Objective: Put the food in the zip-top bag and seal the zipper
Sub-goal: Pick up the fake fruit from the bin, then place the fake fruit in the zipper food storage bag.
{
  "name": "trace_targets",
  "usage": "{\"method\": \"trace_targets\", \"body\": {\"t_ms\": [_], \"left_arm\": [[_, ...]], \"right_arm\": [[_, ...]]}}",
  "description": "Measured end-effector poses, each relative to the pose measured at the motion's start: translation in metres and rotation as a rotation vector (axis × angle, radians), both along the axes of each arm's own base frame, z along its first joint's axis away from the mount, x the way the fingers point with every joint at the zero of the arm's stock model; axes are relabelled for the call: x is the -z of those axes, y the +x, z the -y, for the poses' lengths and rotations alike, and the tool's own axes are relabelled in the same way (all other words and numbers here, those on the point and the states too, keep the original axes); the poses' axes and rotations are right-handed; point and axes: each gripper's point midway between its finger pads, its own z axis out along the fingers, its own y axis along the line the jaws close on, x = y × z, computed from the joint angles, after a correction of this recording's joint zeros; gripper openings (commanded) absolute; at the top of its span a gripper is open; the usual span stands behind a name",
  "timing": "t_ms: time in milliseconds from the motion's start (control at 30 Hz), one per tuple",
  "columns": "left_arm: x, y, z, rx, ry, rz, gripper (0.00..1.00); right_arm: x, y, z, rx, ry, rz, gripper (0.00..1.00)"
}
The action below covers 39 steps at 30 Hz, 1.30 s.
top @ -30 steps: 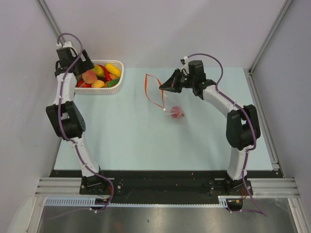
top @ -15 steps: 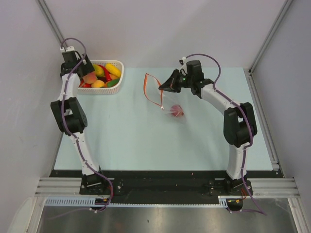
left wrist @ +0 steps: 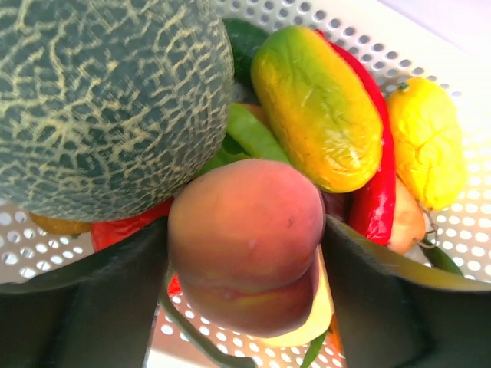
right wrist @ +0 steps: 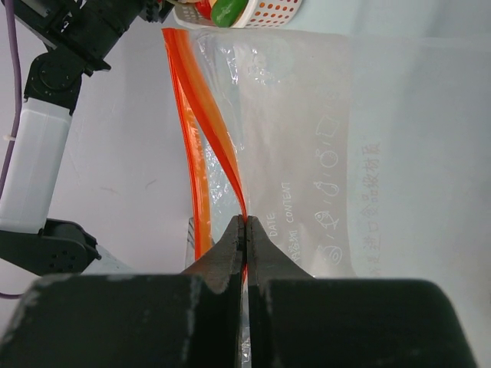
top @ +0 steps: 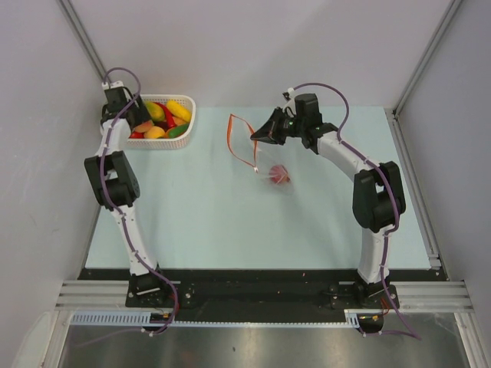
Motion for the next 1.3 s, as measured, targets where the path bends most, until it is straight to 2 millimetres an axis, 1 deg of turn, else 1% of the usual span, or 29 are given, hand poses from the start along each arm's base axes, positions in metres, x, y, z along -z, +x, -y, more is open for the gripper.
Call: {"method": "trace_targets", "body": {"t_ms": [67,167,233,333,367,433,500,567,633,667,733,800,867,900,1000,1067,1133,1200,1267,1300], "left_arm": [[-0.004,0.002,0.001,0.009,-0.001,0.012,0.68],[-0.011,0.003,0.005,0.028,-0.007,0.028,0.63],[-0.024,0.003,0.008,0.046,-0.004,0.052,0.62],[-0.055,0.002,0.013,0.073,0.006,0.109,0.61],[-0.069,0.001,0.017,0.085,0.008,0.135,0.58],[-0.100,-0.001,0.025,0.117,0.018,0.193,0.56],[-0.133,-0.006,0.039,0.165,0.027,0.257,0.55],[-0.161,-0.016,0.060,0.232,0.031,0.308,0.56],[-0.183,-0.035,0.098,0.338,0.022,0.350,0.56],[-0.194,-0.046,0.124,0.408,0.017,0.374,0.58],[-0.207,-0.068,0.172,0.533,0.003,0.404,0.59],[-0.215,-0.099,0.237,0.701,-0.021,0.427,0.59],[-0.215,-0.130,0.291,0.849,-0.044,0.441,0.60],[-0.211,-0.149,0.320,0.930,-0.060,0.437,0.60],[-0.195,-0.177,0.363,1.050,-0.090,0.405,0.60],[-0.179,-0.187,0.378,1.086,-0.106,0.363,0.62],[-0.165,-0.191,0.385,1.098,-0.121,0.321,0.63],[-0.152,-0.189,0.388,1.094,-0.129,0.287,0.65],[-0.133,-0.183,0.388,1.073,-0.136,0.233,0.68],[-0.127,-0.181,0.388,1.070,-0.140,0.218,0.68]], "right_arm": [[0.000,0.000,0.000,-0.001,0.000,0.001,0.00],[0.000,0.000,0.000,-0.001,0.000,0.001,0.00],[0.000,0.000,0.000,-0.001,0.000,0.001,0.00],[0.000,0.000,0.000,-0.002,0.000,0.001,0.00],[0.000,0.000,0.000,-0.003,0.001,0.001,0.00],[0.000,0.000,0.000,-0.003,0.001,0.001,0.00],[-0.001,0.000,0.000,-0.003,0.003,0.003,0.00],[-0.001,0.000,-0.001,-0.003,0.005,0.004,0.00],[-0.002,0.000,-0.001,-0.003,0.007,0.006,0.00],[-0.002,0.000,-0.001,-0.005,0.009,0.006,0.00],[-0.003,0.000,-0.001,-0.007,0.011,0.008,0.00],[-0.003,0.000,-0.002,-0.009,0.013,0.008,0.00],[-0.004,0.000,-0.002,-0.009,0.017,0.010,0.00],[-0.005,-0.001,-0.002,-0.012,0.021,0.010,0.00],[-0.007,-0.002,-0.004,-0.018,0.034,0.006,0.00],[-0.008,-0.003,-0.005,-0.023,0.044,0.002,0.00],[-0.010,-0.003,-0.005,-0.027,0.054,-0.001,0.00],[-0.012,-0.003,-0.007,-0.030,0.069,-0.001,0.00],[-0.014,-0.004,-0.007,-0.033,0.081,-0.005,0.00],[-0.013,-0.003,-0.007,-0.025,0.077,-0.007,0.00]]}}
